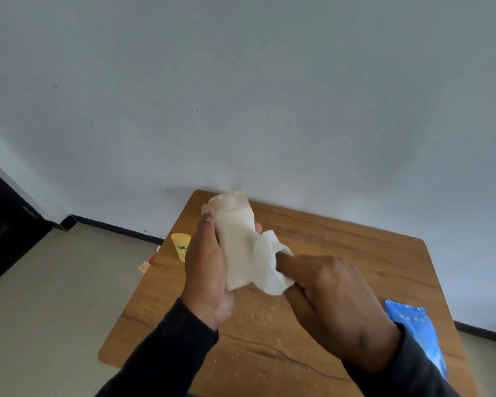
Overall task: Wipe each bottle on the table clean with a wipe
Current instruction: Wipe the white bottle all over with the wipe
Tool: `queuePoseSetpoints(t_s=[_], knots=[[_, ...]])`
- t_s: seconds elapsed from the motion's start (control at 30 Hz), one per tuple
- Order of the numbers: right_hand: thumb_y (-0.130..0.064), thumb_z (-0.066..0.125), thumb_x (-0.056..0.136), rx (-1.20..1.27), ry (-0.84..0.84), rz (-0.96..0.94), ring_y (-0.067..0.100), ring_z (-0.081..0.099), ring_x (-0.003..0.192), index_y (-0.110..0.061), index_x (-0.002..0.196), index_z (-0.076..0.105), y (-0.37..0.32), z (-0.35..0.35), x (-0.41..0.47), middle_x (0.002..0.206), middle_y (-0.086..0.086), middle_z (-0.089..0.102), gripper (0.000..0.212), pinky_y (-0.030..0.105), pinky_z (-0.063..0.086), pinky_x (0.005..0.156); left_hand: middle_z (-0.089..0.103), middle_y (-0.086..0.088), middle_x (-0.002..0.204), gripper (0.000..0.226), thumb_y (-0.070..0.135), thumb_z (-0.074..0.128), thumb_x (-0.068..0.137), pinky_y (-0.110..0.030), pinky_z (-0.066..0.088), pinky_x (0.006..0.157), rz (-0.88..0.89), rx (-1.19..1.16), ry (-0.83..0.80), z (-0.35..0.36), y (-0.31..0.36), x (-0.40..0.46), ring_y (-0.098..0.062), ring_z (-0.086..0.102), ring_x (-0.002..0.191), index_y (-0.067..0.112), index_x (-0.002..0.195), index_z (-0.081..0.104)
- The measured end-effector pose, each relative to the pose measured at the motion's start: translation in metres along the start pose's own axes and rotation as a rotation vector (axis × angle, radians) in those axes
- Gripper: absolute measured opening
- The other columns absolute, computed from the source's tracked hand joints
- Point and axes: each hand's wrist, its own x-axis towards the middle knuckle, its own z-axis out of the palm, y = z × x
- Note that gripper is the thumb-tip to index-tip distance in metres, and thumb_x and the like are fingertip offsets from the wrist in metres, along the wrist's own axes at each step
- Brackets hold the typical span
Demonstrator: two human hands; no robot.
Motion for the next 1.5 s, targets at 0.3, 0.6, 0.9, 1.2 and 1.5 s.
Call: queuePoseSetpoints(t_s=[0.3, 0.6, 0.9, 1.2, 1.5], knots=[[-0.029, 0.037, 0.083, -0.017, -0.021, 0.008, 0.022, 0.048, 0.052, -0.032, 0.090, 0.037, 0.008, 0.006, 0.015, 0.067, -0.004, 0.058, 0.008, 0.033, 0.035, 0.044, 0.071, -0.010, 0.094, 0.049, 0.057, 0.037, 0.101, -0.046, 0.057, 0.073, -0.022, 0.208, 0.047, -0.011, -0.013, -0.004, -0.027, 0.068, 0.085, 0.019, 0.111, 0.067], [-0.030, 0.037, 0.084, 0.014, -0.003, -0.046, 0.020, 0.046, 0.051, -0.037, 0.087, 0.033, -0.002, 0.009, 0.031, 0.065, -0.008, 0.052, 0.009, 0.032, 0.034, 0.043, 0.071, -0.016, 0.096, 0.045, 0.052, 0.038, 0.103, -0.041, 0.057, 0.068, -0.002, 0.237, -0.009, -0.017, -0.008, 0.000, -0.027, 0.069, 0.082, 0.018, 0.110, 0.067], [-0.028, 0.038, 0.085, 0.014, -0.024, -0.085, 0.014, 0.037, 0.050, -0.034, 0.092, 0.040, -0.011, 0.017, 0.044, 0.066, -0.010, 0.048, 0.010, 0.023, 0.019, 0.045, 0.069, -0.006, 0.083, 0.046, 0.059, 0.046, 0.097, -0.034, 0.055, 0.063, 0.037, 0.163, -0.100, -0.025, 0.001, 0.010, -0.019, 0.068, 0.075, 0.020, 0.097, 0.069], [-0.024, 0.043, 0.087, 0.194, 0.073, -0.083, 0.015, 0.043, 0.052, -0.032, 0.086, 0.040, -0.031, 0.036, 0.065, 0.068, -0.009, 0.051, 0.009, 0.035, 0.036, 0.045, 0.059, -0.003, 0.062, 0.058, 0.061, 0.039, 0.091, -0.025, 0.051, 0.047, -0.090, -0.188, -0.164, -0.033, 0.018, 0.021, -0.012, 0.060, 0.053, 0.012, 0.087, 0.069], [-0.029, 0.039, 0.085, -0.098, 0.020, -0.032, 0.022, 0.049, 0.051, -0.028, 0.095, 0.050, -0.040, 0.038, 0.100, 0.068, -0.006, 0.057, 0.015, 0.030, 0.035, 0.041, 0.071, -0.011, 0.103, 0.079, 0.068, 0.035, 0.093, -0.037, 0.059, 0.072, -0.216, -0.022, -0.211, -0.059, 0.034, 0.040, -0.023, 0.069, 0.091, 0.006, 0.133, 0.062]])
